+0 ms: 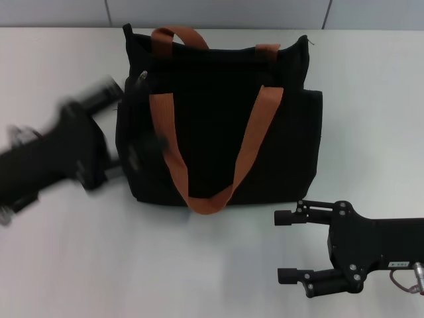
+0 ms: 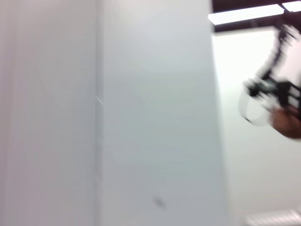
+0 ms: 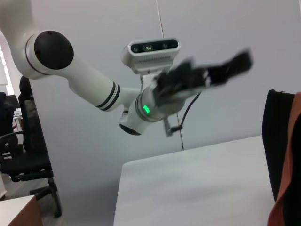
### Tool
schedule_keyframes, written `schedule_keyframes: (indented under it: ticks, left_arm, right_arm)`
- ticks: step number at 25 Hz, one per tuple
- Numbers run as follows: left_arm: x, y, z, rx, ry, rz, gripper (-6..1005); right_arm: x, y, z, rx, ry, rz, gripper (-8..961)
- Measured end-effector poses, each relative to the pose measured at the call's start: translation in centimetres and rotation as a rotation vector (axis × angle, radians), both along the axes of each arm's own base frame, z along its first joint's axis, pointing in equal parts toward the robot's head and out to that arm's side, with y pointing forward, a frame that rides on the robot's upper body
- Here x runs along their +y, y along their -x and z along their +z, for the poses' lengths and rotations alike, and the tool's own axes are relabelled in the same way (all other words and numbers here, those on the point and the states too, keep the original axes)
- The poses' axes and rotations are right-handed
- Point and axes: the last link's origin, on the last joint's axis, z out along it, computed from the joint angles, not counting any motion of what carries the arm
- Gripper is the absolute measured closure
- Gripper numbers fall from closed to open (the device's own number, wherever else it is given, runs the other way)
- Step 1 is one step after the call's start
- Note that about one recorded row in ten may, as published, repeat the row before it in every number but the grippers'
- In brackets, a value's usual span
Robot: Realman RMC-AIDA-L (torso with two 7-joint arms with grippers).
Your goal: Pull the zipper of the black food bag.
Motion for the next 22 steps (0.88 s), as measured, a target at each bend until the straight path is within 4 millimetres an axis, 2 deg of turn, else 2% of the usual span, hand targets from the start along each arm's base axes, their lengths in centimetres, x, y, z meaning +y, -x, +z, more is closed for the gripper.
schedule_keyframes:
  ticks: [5, 6, 8, 11, 17, 22]
  left_arm:
    - [1.7, 1.1, 2.6, -0.081, -0.165, 0.134, 216]
    - [2.9, 2.3, 4.0, -0.042, -0.201, 0.209, 217]
    - [3.4, 2.8, 4.3, -0.018, -0.208, 0.236, 218]
    - [5.2, 5.2, 5.5, 0.151, -0.206, 0.340, 220]
    - [5.5, 5.9, 4.8, 0.314, -0.129, 0.318, 223]
    - [6.3, 5.3, 2.7, 0.415, -0.070, 0.281, 226]
  right_arm:
    - [-0.2, -0.2, 0.0, 0.001, 0.001, -0.008, 183]
    - [-0.2, -0.2, 0.1, 0.001, 0.001, -0.008, 184]
    - [-0.2, -0.2, 0.1, 0.001, 0.001, -0.007, 186]
    - [-0.2, -0.2, 0.1, -0.001, 0.000, -0.007, 190]
    - [-0.1, -0.3, 0.2, -0.007, -0.007, -0.008, 198]
    - [0.0, -0.3, 0.2, -0.011, -0.010, -0.008, 205]
